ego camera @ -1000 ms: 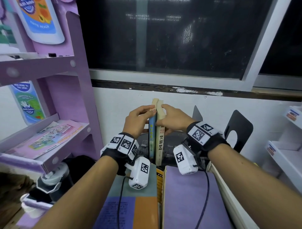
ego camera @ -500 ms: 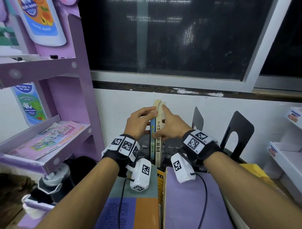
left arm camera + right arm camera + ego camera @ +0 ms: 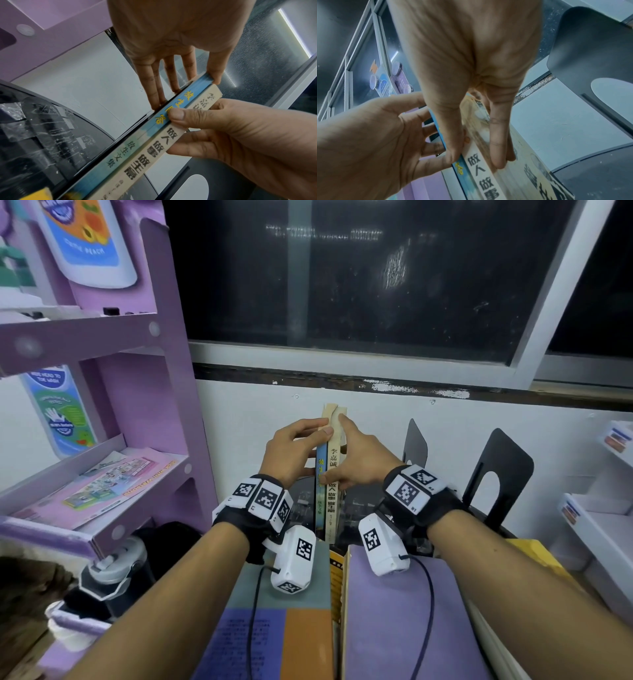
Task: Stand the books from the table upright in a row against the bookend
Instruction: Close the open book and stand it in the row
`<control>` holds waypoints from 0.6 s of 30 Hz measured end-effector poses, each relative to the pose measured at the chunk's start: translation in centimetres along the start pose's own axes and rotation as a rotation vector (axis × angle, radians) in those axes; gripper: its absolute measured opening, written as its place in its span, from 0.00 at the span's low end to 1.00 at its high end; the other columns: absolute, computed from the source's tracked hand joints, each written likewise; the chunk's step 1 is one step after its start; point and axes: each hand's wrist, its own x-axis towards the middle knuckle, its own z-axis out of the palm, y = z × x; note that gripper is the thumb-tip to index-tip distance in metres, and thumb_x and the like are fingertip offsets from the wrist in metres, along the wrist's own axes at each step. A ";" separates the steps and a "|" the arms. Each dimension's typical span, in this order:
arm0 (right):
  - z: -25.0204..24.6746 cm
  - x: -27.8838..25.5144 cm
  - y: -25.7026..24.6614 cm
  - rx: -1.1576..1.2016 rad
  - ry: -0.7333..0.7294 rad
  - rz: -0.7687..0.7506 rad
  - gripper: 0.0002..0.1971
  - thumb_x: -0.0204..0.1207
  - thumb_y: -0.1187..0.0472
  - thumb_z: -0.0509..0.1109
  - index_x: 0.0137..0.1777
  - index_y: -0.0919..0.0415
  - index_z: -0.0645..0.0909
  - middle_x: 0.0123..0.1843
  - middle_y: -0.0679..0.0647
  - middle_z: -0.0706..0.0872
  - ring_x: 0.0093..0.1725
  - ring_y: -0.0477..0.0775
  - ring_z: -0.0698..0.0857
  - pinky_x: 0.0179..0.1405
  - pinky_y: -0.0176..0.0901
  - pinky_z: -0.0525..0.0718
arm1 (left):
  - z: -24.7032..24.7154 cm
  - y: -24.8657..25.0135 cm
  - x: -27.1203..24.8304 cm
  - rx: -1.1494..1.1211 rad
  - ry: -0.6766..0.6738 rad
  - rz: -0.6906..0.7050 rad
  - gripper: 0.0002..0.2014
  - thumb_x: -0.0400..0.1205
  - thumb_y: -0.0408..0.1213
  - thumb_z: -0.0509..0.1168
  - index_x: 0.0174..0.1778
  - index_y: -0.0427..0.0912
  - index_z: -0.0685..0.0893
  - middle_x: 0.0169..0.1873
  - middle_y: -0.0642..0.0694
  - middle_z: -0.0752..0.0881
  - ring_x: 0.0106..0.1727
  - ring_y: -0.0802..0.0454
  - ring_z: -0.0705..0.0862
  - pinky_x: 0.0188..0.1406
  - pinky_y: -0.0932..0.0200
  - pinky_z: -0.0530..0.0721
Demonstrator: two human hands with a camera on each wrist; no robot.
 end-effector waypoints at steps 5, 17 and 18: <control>0.4 -0.3 -0.1 0.006 0.022 0.013 0.61 0.65 0.70 0.83 0.86 0.48 0.42 0.63 0.63 0.82 0.38 0.58 0.90 0.32 0.49 0.91 | 0.0 0.0 -0.1 0.023 0.001 -0.010 0.13 0.79 0.41 0.71 0.59 0.48 0.87 0.55 0.44 0.88 0.44 0.52 0.89 0.31 0.59 0.87; -0.3 -2.5 -0.8 -0.100 0.018 0.047 0.52 0.65 0.56 0.83 0.82 0.54 0.52 0.67 0.60 0.81 0.61 0.57 0.83 0.55 0.51 0.88 | -1.3 1.8 -1.8 0.245 -0.089 -0.106 0.18 0.85 0.46 0.62 0.72 0.55 0.77 0.60 0.46 0.85 0.57 0.44 0.84 0.42 0.54 0.85; -0.4 -2.7 -0.9 -0.111 0.019 0.060 0.50 0.65 0.55 0.83 0.81 0.55 0.54 0.67 0.60 0.81 0.62 0.58 0.83 0.57 0.54 0.87 | -1.7 1.9 -2.1 0.287 -0.088 -0.110 0.19 0.85 0.46 0.63 0.72 0.54 0.76 0.61 0.46 0.84 0.59 0.43 0.83 0.45 0.53 0.84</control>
